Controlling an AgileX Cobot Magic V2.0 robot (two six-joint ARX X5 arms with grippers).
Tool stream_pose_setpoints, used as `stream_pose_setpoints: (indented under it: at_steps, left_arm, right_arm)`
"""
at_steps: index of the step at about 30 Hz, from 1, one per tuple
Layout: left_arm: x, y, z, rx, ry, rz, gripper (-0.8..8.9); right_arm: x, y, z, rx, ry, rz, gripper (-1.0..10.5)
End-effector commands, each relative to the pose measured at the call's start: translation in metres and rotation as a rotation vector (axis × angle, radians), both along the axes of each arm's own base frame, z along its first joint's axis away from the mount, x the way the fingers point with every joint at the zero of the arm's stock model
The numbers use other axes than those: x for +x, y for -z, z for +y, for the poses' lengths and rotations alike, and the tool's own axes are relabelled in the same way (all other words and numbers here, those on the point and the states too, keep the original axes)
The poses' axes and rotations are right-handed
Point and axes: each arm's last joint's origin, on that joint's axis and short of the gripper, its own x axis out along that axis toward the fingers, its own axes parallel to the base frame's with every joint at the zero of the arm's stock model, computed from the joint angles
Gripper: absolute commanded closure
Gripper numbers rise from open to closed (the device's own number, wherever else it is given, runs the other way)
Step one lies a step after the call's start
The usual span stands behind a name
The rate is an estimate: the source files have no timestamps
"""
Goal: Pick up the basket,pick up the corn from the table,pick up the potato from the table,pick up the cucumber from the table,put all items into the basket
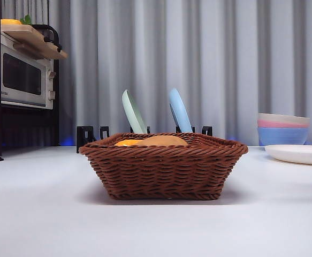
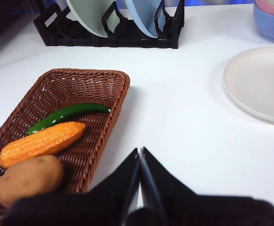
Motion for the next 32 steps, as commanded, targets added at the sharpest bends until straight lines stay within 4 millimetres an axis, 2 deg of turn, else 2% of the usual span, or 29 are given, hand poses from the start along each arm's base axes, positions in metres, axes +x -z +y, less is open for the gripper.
stream_pose_setpoints:
  at_steps: [1, 8, 13, 16, 21, 26, 32]
  left_arm:
    - [0.001, 0.005, 0.0, -0.008, -0.005, 0.011, 8.17]
    - [0.001, 0.005, 0.0, -0.008, -0.005, 0.011, 8.17]
    - [0.001, 0.005, 0.0, -0.008, -0.005, 0.011, 8.17]
    - [0.001, 0.005, 0.0, -0.008, -0.005, 0.011, 8.17]
    - [0.001, 0.005, 0.0, -0.008, -0.005, 0.011, 8.17]
    - [0.001, 0.005, 0.0, -0.008, -0.005, 0.011, 8.17]
    - [0.001, 0.005, 0.0, -0.008, -0.005, 0.011, 8.17]
  right_arm:
    - [0.0, 0.001, 0.0, 0.009, 0.003, 0.002, 9.5]
    - [-0.001, 0.001, 0.001, 0.01, -0.003, 0.002, 9.5]
    - [-0.012, -0.005, -0.006, 0.002, 0.026, -0.067, 9.5]
    - [-0.017, 0.0, -0.012, -0.024, 0.039, -0.13, 9.5]
    - [-0.027, 0.028, -0.023, -0.021, 0.102, -0.25, 9.5]
    - [-0.032, 0.069, -0.034, -0.015, 0.186, -0.344, 9.5]
    - [-0.035, 0.108, -0.039, -0.005, 0.197, -0.381, 9.5]
